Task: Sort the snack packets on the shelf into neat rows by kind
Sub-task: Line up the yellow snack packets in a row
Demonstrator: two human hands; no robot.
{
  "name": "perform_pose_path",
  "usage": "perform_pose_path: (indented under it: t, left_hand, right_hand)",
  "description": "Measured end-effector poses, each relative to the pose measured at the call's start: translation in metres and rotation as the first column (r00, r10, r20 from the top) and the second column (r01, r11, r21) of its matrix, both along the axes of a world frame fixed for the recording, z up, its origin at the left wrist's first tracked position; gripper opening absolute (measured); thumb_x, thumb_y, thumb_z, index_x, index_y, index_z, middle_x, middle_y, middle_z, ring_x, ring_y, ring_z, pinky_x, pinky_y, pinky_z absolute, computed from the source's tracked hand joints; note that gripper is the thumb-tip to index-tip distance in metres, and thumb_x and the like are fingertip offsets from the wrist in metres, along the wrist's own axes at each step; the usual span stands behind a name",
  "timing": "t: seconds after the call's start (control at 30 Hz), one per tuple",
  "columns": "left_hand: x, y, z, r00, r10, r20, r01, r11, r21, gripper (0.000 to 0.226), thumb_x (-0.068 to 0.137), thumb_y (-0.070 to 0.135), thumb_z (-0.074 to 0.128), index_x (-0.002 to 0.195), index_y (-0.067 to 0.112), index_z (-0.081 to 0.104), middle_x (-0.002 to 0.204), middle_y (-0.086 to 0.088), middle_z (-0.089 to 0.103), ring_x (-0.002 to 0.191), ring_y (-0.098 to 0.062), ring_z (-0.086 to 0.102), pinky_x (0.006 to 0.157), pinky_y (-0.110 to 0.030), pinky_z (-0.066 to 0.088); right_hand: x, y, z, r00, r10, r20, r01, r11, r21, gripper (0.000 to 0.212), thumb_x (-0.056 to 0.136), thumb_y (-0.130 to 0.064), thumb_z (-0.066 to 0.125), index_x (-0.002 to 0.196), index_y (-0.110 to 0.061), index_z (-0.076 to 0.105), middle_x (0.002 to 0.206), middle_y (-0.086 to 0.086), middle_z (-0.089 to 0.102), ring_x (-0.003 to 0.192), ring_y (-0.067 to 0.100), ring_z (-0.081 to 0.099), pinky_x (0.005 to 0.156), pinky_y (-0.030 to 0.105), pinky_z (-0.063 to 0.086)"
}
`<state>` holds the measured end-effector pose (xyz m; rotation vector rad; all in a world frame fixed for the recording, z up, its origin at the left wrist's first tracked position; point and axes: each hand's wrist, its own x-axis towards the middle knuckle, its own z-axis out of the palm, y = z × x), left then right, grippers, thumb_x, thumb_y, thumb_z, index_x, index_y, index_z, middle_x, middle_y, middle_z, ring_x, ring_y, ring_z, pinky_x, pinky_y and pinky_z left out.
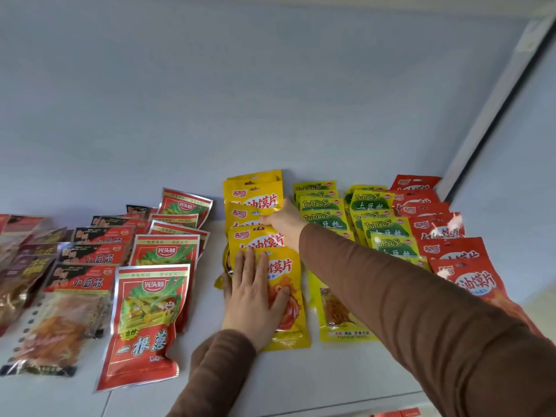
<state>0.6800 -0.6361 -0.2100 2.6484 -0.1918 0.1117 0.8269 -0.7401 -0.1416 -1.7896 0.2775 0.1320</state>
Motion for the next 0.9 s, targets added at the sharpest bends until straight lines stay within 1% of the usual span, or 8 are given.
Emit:
perform_pose_path:
  t: [0.17, 0.33, 0.53, 0.6, 0.67, 0.73, 0.8, 0.9]
  left_hand:
    - [0.003, -0.001, 0.01, 0.99, 0.014, 0.142, -0.007, 0.999, -0.048, 0.069, 0.097, 0.059, 0.03, 0.159, 0.034, 0.016, 0.169, 0.001, 0.0, 0.156, -0.02, -0.006, 0.125, -0.048, -0.006]
    - [0.013, 0.018, 0.013, 0.99, 0.098, -0.101, -0.119, 0.968, -0.223, 0.088, 0.092, 0.064, 0.052, 0.16, 0.036, 0.004, 0.169, -0.003, -0.008, 0.155, -0.028, 0.001, 0.123, -0.047, 0.014]
    - [0.011, 0.017, 0.015, 0.994, 0.033, -0.103, -0.063, 0.95, -0.305, 0.088, 0.09, 0.064, 0.056, 0.159, 0.04, 0.008, 0.169, -0.001, 0.001, 0.154, -0.028, 0.013, 0.122, -0.044, 0.018]
    - [0.018, 0.023, 0.022, 0.994, 0.037, -0.107, -0.079, 0.907, -0.415, 0.082, 0.093, 0.056, 0.059, 0.159, 0.039, 0.013, 0.168, -0.002, 0.015, 0.151, -0.023, 0.025, 0.119, -0.039, 0.027]
    - [0.029, 0.025, 0.033, 0.983, 0.01, -0.185, -0.135, 0.722, -0.678, 0.073, 0.096, 0.044, 0.061, 0.157, 0.036, 0.021, 0.154, -0.002, 0.046, 0.127, -0.017, 0.058, 0.097, -0.032, 0.053]
    - [0.04, 0.024, 0.043, 0.959, -0.044, -0.281, -0.212, 0.551, -0.807, 0.063, 0.099, 0.035, 0.06, 0.154, 0.03, 0.029, 0.134, -0.003, 0.064, 0.097, -0.017, 0.074, 0.069, -0.026, 0.061]
    - [0.049, 0.023, 0.045, 0.954, -0.069, -0.291, -0.209, 0.543, -0.813, 0.056, 0.099, 0.032, 0.059, 0.149, 0.029, 0.034, 0.124, -0.003, 0.068, 0.086, -0.016, 0.076, 0.061, -0.025, 0.059]
    - [0.061, 0.026, 0.045, 0.945, 0.015, -0.326, -0.28, 0.551, -0.786, 0.069, 0.097, 0.038, 0.062, 0.154, 0.028, 0.025, 0.124, -0.002, 0.064, 0.082, -0.013, 0.074, 0.052, -0.02, 0.056]
  right_hand:
    - [0.002, -0.015, 0.01, 0.993, -0.041, -0.114, 0.04, 0.999, -0.013, 0.072, 0.09, -0.002, 0.068, 0.148, -0.004, 0.026, 0.149, 0.015, 0.04, 0.137, 0.032, 0.041, 0.107, 0.042, 0.037]
    - [-0.008, -0.019, 0.014, 0.988, -0.056, -0.141, 0.06, 0.998, 0.024, 0.053, 0.097, -0.005, 0.056, 0.144, 0.0, 0.035, 0.151, 0.021, 0.04, 0.138, 0.032, 0.041, 0.107, 0.041, 0.037]
    - [-0.014, -0.022, 0.017, 0.987, -0.026, -0.159, 0.029, 0.999, 0.022, 0.051, 0.099, -0.008, 0.052, 0.147, -0.002, 0.035, 0.152, 0.018, 0.038, 0.139, 0.033, 0.037, 0.108, 0.043, 0.032]
    - [-0.015, -0.026, 0.017, 0.989, -0.013, -0.147, 0.019, 0.999, 0.04, 0.053, 0.1, -0.011, 0.052, 0.149, -0.004, 0.035, 0.153, 0.016, 0.037, 0.14, 0.032, 0.037, 0.112, 0.043, 0.031]
    - [-0.017, -0.028, 0.017, 0.99, -0.005, -0.141, 0.013, 0.998, 0.06, 0.052, 0.101, -0.016, 0.052, 0.15, -0.006, 0.035, 0.154, 0.014, 0.038, 0.14, 0.031, 0.037, 0.116, 0.045, 0.03]
    - [-0.021, -0.028, 0.016, 0.986, 0.009, -0.169, 0.006, 0.996, 0.09, 0.053, 0.101, -0.02, 0.052, 0.15, -0.008, 0.035, 0.156, 0.012, 0.036, 0.142, 0.03, 0.035, 0.117, 0.047, 0.028]
    - [-0.025, -0.029, 0.016, 0.982, 0.027, -0.187, -0.01, 0.996, 0.093, 0.055, 0.1, -0.022, 0.055, 0.15, -0.009, 0.036, 0.156, 0.011, 0.035, 0.143, 0.03, 0.034, 0.117, 0.048, 0.028]
    - [-0.022, -0.034, 0.019, 0.987, 0.024, -0.157, -0.015, 0.998, 0.06, 0.05, 0.1, -0.018, 0.054, 0.146, -0.005, 0.04, 0.152, 0.012, 0.041, 0.14, 0.03, 0.037, 0.111, 0.038, 0.032]
